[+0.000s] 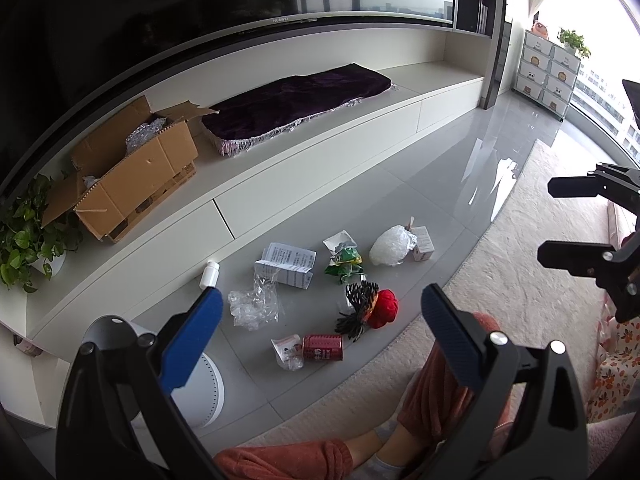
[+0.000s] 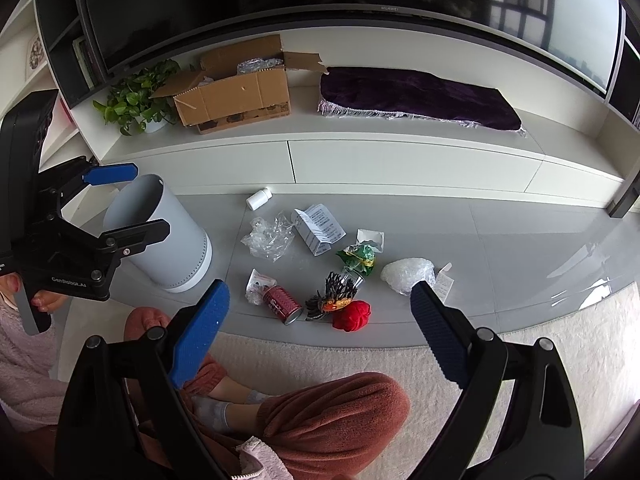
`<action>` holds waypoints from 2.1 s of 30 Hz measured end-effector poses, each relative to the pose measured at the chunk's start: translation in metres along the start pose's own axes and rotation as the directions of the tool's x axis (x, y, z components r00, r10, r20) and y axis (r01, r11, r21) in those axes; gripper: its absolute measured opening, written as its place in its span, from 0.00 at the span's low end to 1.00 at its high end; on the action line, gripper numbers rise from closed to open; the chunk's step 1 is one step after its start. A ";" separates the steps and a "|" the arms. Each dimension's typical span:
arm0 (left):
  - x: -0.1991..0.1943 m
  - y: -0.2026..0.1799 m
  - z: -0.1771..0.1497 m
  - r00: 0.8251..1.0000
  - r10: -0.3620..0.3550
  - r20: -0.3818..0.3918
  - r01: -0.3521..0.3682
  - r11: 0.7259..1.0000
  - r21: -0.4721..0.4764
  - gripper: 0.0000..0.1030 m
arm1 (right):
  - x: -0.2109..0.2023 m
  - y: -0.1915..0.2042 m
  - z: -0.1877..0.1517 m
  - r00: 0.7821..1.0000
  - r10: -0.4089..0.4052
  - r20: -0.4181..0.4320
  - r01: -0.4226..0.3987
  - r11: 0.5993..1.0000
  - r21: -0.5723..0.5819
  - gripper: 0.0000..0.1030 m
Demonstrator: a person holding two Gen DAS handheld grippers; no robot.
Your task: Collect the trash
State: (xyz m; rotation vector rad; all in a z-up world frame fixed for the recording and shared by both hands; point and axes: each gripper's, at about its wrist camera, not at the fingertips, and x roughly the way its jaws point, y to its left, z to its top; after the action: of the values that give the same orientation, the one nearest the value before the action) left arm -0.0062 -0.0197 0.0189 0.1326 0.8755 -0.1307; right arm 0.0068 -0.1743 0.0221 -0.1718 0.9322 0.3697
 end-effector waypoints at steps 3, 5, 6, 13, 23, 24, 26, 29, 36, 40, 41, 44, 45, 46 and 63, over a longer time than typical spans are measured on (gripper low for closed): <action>0.003 -0.004 0.001 1.000 -0.004 -0.001 0.004 1.000 0.002 0.96 | 0.000 -0.002 -0.002 1.000 -0.005 0.004 0.005 1.000 0.004 0.86; 0.005 -0.006 0.001 1.000 -0.008 -0.003 0.008 1.000 0.004 0.96 | 0.000 -0.004 -0.003 1.000 -0.012 0.007 0.012 1.000 0.005 0.86; 0.006 -0.007 0.001 1.000 -0.009 -0.004 0.009 1.000 0.006 0.96 | 0.000 -0.006 -0.003 1.000 -0.015 0.008 0.015 1.000 0.007 0.86; 0.017 -0.013 0.003 1.000 -0.019 -0.012 0.019 1.000 0.013 0.96 | 0.004 -0.014 -0.007 1.000 -0.028 0.007 0.027 0.999 0.019 0.86; 0.070 -0.037 0.007 0.996 -0.078 -0.053 0.080 0.996 0.028 0.96 | 0.038 -0.056 -0.023 0.997 -0.080 0.008 0.079 0.993 0.085 0.86; 0.079 -0.041 0.008 0.995 -0.085 -0.059 0.087 0.996 0.033 0.96 | 0.044 -0.063 -0.025 0.996 -0.088 0.006 0.088 0.992 0.095 0.86; 0.100 -0.049 0.010 0.992 -0.105 -0.073 0.108 0.993 0.037 0.96 | 0.056 -0.077 -0.030 0.994 -0.107 0.002 0.106 0.988 0.113 0.86; 0.131 -0.061 0.012 0.988 -0.129 -0.087 0.133 0.990 0.043 0.96 | 0.076 -0.100 -0.037 0.991 -0.131 -0.008 0.130 0.982 0.140 0.86; 0.209 -0.098 0.018 0.974 -0.196 -0.115 0.205 0.976 0.078 0.96 | 0.137 -0.157 -0.055 0.978 -0.202 -0.048 0.207 0.963 0.172 0.86; 0.263 -0.118 0.019 0.967 -0.223 -0.127 0.238 0.963 0.123 0.96 | 0.181 -0.184 -0.067 0.969 -0.240 -0.064 0.248 0.954 0.169 0.86; 0.278 -0.122 0.019 0.966 -0.225 -0.131 0.242 0.960 0.138 0.96 | 0.194 -0.190 -0.071 0.966 -0.249 -0.068 0.257 0.952 0.169 0.86; 0.324 -0.132 0.017 0.965 -0.220 -0.141 0.244 0.952 0.183 0.96 | 0.236 -0.209 -0.083 0.964 -0.255 -0.082 0.266 0.946 0.186 0.86; 0.338 -0.134 0.015 0.965 -0.219 -0.147 0.245 0.950 0.194 0.96 | 0.251 -0.215 -0.087 0.963 -0.255 -0.089 0.268 0.943 0.195 0.86; 0.352 -0.136 0.013 0.963 -0.218 -0.157 0.248 0.947 0.205 0.96 | 0.267 -0.222 -0.092 0.962 -0.257 -0.096 0.271 0.941 0.203 0.86; 0.503 -0.178 -0.018 0.958 -0.161 -0.236 0.240 0.902 0.360 0.92 | 0.432 -0.268 -0.154 0.936 -0.308 -0.173 0.342 0.913 0.221 0.86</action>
State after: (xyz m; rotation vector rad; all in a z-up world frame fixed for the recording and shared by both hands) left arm 0.2686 -0.2220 -0.3914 0.4305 1.0579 -0.4937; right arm 0.2267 -0.3666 -0.4211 -0.1203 1.0540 -0.0714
